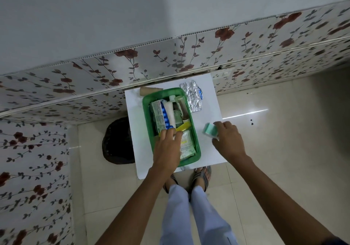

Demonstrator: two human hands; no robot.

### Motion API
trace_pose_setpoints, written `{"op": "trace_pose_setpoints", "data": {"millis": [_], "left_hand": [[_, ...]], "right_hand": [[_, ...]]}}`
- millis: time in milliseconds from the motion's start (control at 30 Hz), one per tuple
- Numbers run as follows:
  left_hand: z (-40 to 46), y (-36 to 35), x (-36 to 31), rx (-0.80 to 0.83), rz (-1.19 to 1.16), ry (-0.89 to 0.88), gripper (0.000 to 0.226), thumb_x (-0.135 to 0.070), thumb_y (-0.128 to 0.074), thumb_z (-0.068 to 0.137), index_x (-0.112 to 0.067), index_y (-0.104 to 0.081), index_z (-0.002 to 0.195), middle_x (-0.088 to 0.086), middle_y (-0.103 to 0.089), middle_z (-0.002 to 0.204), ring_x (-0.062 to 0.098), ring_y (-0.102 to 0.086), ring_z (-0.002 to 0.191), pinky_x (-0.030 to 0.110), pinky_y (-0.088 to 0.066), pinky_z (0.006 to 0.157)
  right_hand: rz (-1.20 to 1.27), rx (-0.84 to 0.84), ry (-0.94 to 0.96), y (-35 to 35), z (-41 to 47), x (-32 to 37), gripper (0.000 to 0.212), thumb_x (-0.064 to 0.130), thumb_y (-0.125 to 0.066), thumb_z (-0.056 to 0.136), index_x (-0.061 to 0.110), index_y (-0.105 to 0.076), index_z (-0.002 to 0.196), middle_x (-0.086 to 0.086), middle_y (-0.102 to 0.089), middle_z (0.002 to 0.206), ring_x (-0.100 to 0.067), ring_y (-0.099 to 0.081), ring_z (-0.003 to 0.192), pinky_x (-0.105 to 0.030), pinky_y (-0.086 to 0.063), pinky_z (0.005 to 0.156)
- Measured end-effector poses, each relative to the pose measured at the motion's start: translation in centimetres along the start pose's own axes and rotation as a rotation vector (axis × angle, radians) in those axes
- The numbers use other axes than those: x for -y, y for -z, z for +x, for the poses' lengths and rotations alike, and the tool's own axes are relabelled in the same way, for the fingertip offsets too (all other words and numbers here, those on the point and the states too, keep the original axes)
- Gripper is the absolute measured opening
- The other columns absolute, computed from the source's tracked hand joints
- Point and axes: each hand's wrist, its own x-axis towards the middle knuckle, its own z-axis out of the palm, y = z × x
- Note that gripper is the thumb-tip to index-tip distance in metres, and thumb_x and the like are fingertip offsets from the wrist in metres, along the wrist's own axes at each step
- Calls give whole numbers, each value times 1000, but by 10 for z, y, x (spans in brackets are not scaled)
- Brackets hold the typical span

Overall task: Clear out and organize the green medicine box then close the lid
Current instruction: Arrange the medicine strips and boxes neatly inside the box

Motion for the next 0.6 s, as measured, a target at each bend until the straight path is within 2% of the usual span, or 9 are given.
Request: {"op": "trace_pose_setpoints", "data": {"millis": [100, 233, 300, 400, 500, 600], "left_hand": [[8, 19, 6, 4, -204, -3, 41, -16, -59, 83, -17, -54, 123, 5, -57, 123, 27, -48, 116, 40, -45, 93], [23, 54, 24, -243, -481, 199, 28, -10, -53, 88, -12, -62, 114, 12, -71, 103, 26, -67, 92, 34, -53, 79], [30, 63, 34, -335, -509, 263, 27, -8, -52, 87, -10, -63, 111, 12, -71, 101, 25, -66, 85, 31, -51, 75], [42, 68, 46, -408, -536, 293, 25, -4, -53, 86, -6, -64, 109, 13, -68, 105, 22, -63, 85, 26, -45, 74], [61, 71, 58, -489, -500, 291, 25, -3, -49, 88, -3, -64, 108, 17, -65, 106, 29, -61, 93, 29, -43, 76], [95, 75, 78, -473, -371, 229, 29, 3, -45, 87, -3, -63, 109, 17, -62, 113, 32, -54, 108, 28, -38, 85]], "right_hand": [[233, -160, 28, 29, 2, 33, 49, 21, -66, 76, 12, -49, 121, -15, -60, 110, -34, -56, 97, -47, -52, 78], [381, -129, 19, 42, 26, 92, 43, 35, -65, 77, 11, -48, 109, -8, -65, 98, -28, -63, 85, -43, -54, 74], [350, -138, 41, 37, 37, 117, 47, 38, -63, 79, 8, -46, 111, -11, -61, 103, -29, -60, 93, -42, -53, 79], [203, -216, 55, 30, 48, 131, 57, 42, -53, 87, 1, -41, 125, -18, -52, 120, -32, -49, 109, -42, -43, 90], [249, -287, -50, 35, 75, 112, 49, 32, -46, 92, -1, -40, 128, -21, -49, 125, -33, -46, 112, -41, -40, 90], [227, -163, -234, 32, 116, 84, 50, 24, -50, 90, -2, -36, 129, -23, -45, 132, -38, -41, 121, -42, -38, 97]]}}
